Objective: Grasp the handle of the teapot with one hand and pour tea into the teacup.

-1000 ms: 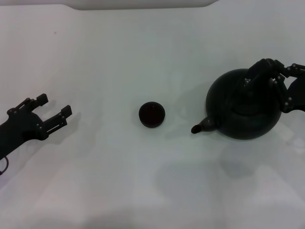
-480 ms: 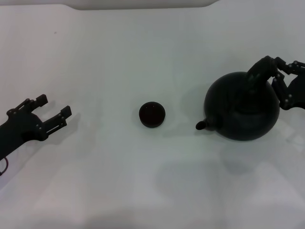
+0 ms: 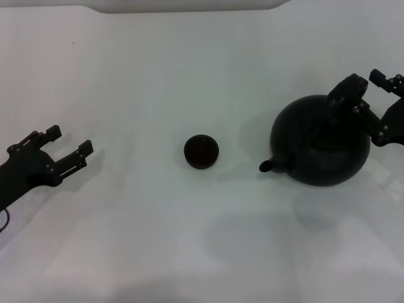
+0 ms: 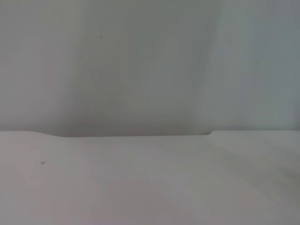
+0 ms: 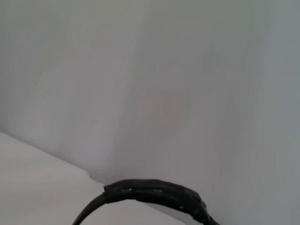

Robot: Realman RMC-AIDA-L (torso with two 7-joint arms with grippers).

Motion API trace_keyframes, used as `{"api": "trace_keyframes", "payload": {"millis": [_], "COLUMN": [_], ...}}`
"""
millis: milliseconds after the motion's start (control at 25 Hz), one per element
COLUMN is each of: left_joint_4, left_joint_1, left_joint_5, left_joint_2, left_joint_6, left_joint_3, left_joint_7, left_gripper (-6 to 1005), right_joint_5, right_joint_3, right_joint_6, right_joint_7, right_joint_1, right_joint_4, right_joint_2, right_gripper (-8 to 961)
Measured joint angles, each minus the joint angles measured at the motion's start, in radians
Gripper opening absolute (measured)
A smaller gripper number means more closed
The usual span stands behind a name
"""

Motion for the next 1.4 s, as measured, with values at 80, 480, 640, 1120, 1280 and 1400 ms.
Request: {"api": "trace_keyframes", "payload": {"millis": [80, 480, 640, 1120, 1280, 1400], "left_joint_4": [0.0, 0.008, 0.011, -0.026, -0.085, -0.118], "left_joint_1": [0.0, 0.017, 0.053, 0.115, 0.111, 0.108], "left_joint_5": [-0.001, -0.103, -0.178, -0.22, -0.22, -0.221], "left_joint_2": [0.0, -0.002, -0.001, -0.005, -0.005, -0.006], "left_joint_6": [0.0, -0.033, -0.11, -0.306, -0.299, -0.299], "left_joint_3": [0.0, -0.001, -0.054, -0.455, -0.532, -0.567], "left_joint_7": [0.0, 0.018, 0.075, 0.212, 0.243, 0.266], "left_gripper": [832, 833, 834, 832, 833, 833], "right_joint_5": [-0.002, 0.001, -0.002, 0.002, 0.0, -0.002], "right_joint_3": [0.0, 0.048, 0.162, 0.502, 0.533, 0.533], "right_joint_6": [0.0, -0.059, -0.112, -0.253, -0.259, -0.261], "right_joint_7": [0.004, 0.032, 0.034, 0.05, 0.048, 0.048], "right_joint_1": [-0.002, -0.059, -0.109, -0.094, -0.07, -0.055], "right_joint_4": [0.003, 0.007, 0.011, 0.203, 0.238, 0.254], "right_joint_2": [0.0, -0.01, -0.009, 0.018, 0.026, 0.028], "right_gripper": [501, 734, 818, 850, 850, 850]}}
